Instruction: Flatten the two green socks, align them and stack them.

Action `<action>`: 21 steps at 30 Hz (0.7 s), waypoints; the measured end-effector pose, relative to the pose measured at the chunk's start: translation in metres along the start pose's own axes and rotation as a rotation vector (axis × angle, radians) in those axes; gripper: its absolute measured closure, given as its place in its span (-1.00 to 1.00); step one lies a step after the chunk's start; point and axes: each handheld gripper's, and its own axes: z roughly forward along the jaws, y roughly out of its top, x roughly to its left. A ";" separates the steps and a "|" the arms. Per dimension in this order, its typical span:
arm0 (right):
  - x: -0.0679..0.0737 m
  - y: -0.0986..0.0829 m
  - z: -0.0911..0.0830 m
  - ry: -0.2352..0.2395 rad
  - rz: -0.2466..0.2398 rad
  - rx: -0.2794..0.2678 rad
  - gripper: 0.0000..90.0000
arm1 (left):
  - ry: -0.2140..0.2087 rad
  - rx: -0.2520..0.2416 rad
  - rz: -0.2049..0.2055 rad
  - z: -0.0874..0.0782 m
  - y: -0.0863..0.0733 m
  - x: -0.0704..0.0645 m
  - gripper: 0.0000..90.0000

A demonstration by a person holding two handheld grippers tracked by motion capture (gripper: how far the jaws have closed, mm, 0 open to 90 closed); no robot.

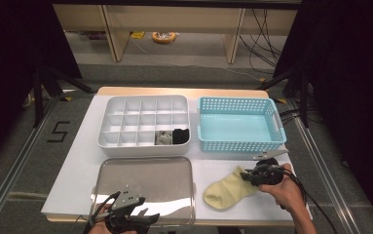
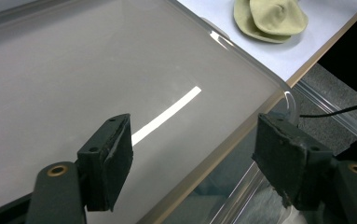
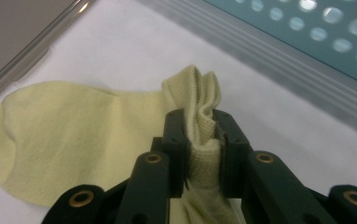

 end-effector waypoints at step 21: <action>-0.014 -0.028 -0.018 -0.048 0.153 0.045 0.58 | -0.146 0.005 0.122 0.079 0.091 -0.052 -0.11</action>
